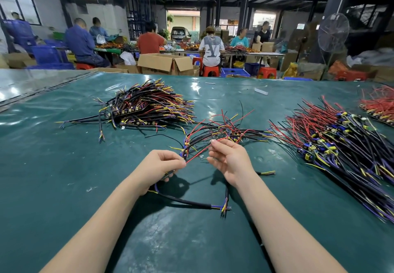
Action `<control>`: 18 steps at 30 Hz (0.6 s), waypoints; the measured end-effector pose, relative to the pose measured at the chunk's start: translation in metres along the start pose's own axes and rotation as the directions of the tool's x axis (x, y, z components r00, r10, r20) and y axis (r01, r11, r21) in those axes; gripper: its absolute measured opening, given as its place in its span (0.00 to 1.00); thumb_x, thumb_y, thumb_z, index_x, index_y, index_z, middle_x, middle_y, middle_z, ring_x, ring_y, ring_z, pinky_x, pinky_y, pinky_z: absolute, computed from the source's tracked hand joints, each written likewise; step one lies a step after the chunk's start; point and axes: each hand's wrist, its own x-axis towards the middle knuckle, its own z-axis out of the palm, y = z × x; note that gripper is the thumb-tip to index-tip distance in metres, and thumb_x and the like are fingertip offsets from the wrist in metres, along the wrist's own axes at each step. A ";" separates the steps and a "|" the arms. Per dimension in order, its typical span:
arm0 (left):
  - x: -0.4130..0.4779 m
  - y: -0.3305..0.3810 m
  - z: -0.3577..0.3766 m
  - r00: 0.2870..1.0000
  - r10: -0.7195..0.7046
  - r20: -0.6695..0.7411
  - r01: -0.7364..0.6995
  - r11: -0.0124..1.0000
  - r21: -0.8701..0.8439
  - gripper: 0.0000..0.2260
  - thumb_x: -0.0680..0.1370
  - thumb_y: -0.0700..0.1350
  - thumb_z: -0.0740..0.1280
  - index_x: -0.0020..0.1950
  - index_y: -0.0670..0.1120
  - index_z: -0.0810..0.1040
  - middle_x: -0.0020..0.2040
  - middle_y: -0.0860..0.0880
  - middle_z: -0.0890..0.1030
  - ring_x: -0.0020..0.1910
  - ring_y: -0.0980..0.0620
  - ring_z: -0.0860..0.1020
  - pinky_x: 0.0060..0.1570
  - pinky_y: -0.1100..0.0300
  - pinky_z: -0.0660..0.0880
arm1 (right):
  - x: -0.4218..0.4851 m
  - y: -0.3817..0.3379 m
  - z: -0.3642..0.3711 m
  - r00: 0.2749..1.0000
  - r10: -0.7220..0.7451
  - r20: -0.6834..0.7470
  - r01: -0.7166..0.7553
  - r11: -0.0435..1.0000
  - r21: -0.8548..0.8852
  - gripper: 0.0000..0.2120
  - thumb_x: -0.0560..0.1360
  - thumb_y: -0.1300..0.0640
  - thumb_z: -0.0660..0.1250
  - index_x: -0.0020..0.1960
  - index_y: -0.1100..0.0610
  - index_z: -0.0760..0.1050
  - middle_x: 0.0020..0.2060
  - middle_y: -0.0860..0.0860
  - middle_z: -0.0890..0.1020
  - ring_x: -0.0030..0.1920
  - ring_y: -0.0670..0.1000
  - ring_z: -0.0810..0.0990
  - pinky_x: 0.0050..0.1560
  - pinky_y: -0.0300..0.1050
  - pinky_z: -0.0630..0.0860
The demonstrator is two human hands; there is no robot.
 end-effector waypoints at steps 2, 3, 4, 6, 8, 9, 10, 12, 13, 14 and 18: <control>-0.001 0.001 0.002 1.000 0.006 0.011 -0.007 1.000 0.011 0.10 0.73 0.37 0.70 0.32 0.46 0.80 0.23 0.51 0.71 0.21 0.58 0.67 0.22 0.69 0.65 | 0.000 0.000 0.000 1.000 -0.014 0.004 0.014 1.000 -0.006 0.09 0.74 0.67 0.65 0.36 0.60 0.72 0.21 0.49 0.77 0.20 0.43 0.75 0.24 0.35 0.75; -0.001 0.001 0.002 1.000 0.008 0.020 -0.009 1.000 0.019 0.09 0.73 0.37 0.70 0.33 0.46 0.80 0.23 0.51 0.71 0.21 0.58 0.67 0.22 0.69 0.65 | 0.000 -0.001 0.000 1.000 -0.021 0.002 0.021 1.000 -0.008 0.09 0.74 0.68 0.64 0.36 0.61 0.72 0.20 0.49 0.77 0.20 0.42 0.74 0.24 0.35 0.75; -0.002 0.002 0.003 1.000 0.008 0.026 -0.009 1.000 0.025 0.09 0.73 0.37 0.70 0.33 0.46 0.80 0.23 0.52 0.71 0.21 0.59 0.67 0.22 0.70 0.65 | 0.000 -0.001 0.000 1.000 -0.025 -0.001 0.025 1.000 -0.008 0.10 0.74 0.68 0.64 0.35 0.61 0.71 0.20 0.49 0.76 0.20 0.42 0.74 0.24 0.35 0.75; -0.002 0.002 0.002 1.000 0.005 0.030 -0.006 1.000 0.030 0.09 0.73 0.37 0.70 0.33 0.45 0.80 0.23 0.52 0.71 0.21 0.59 0.67 0.23 0.70 0.65 | 0.000 -0.002 0.000 1.000 -0.027 -0.010 0.026 1.000 -0.001 0.10 0.74 0.69 0.64 0.35 0.61 0.71 0.20 0.49 0.76 0.20 0.42 0.74 0.24 0.35 0.75; -0.002 0.002 0.002 1.000 0.004 0.030 -0.005 0.999 0.037 0.09 0.73 0.37 0.70 0.33 0.45 0.80 0.23 0.52 0.71 0.21 0.58 0.67 0.23 0.70 0.65 | 0.000 -0.003 -0.001 1.000 -0.018 -0.025 0.018 1.000 0.005 0.10 0.74 0.68 0.64 0.35 0.60 0.71 0.20 0.49 0.77 0.20 0.43 0.74 0.23 0.35 0.75; -0.002 0.002 0.002 1.000 0.003 0.030 -0.004 0.999 0.042 0.08 0.73 0.37 0.70 0.33 0.45 0.80 0.22 0.53 0.72 0.21 0.58 0.67 0.23 0.70 0.65 | -0.001 -0.004 -0.002 0.999 -0.013 -0.030 0.013 1.000 -0.001 0.10 0.74 0.68 0.64 0.36 0.60 0.72 0.20 0.49 0.77 0.20 0.43 0.74 0.24 0.35 0.75; -0.002 0.002 0.001 1.000 0.001 0.030 -0.002 0.999 0.046 0.08 0.73 0.37 0.70 0.33 0.45 0.80 0.22 0.53 0.72 0.21 0.59 0.67 0.23 0.70 0.65 | -0.001 -0.005 -0.002 0.999 -0.009 -0.036 0.008 1.000 -0.017 0.09 0.74 0.67 0.65 0.36 0.60 0.73 0.20 0.49 0.77 0.20 0.42 0.75 0.24 0.35 0.75; -0.002 0.002 0.001 0.999 -0.003 0.033 0.001 0.999 0.050 0.09 0.73 0.37 0.70 0.33 0.45 0.80 0.23 0.53 0.72 0.21 0.59 0.67 0.23 0.70 0.65 | 0.000 -0.005 -0.004 0.999 -0.005 -0.048 0.003 0.999 -0.051 0.09 0.74 0.66 0.66 0.35 0.58 0.74 0.21 0.48 0.77 0.21 0.42 0.75 0.24 0.34 0.75; -0.002 0.002 0.001 0.999 -0.005 0.035 0.003 0.999 0.050 0.09 0.73 0.37 0.70 0.33 0.46 0.80 0.23 0.53 0.72 0.21 0.59 0.68 0.23 0.70 0.65 | 0.000 -0.006 -0.006 0.999 -0.008 -0.054 0.005 0.998 -0.055 0.10 0.73 0.66 0.66 0.35 0.58 0.75 0.21 0.48 0.77 0.21 0.42 0.75 0.24 0.34 0.74; -0.002 0.002 0.001 0.999 -0.007 0.036 0.005 0.999 0.052 0.09 0.73 0.38 0.70 0.33 0.46 0.80 0.23 0.53 0.72 0.21 0.59 0.68 0.23 0.69 0.65 | 0.001 -0.006 -0.007 0.998 -0.014 -0.058 0.011 0.999 -0.049 0.10 0.73 0.67 0.66 0.34 0.58 0.75 0.21 0.48 0.77 0.21 0.43 0.75 0.24 0.34 0.74; -0.002 0.002 0.000 1.000 -0.008 0.022 0.007 0.998 0.056 0.09 0.73 0.38 0.70 0.33 0.46 0.80 0.22 0.53 0.72 0.22 0.59 0.68 0.23 0.69 0.66 | 0.004 -0.008 -0.011 0.994 -0.087 -0.072 0.078 0.989 -0.127 0.11 0.72 0.71 0.64 0.33 0.61 0.74 0.20 0.49 0.76 0.20 0.43 0.74 0.24 0.35 0.75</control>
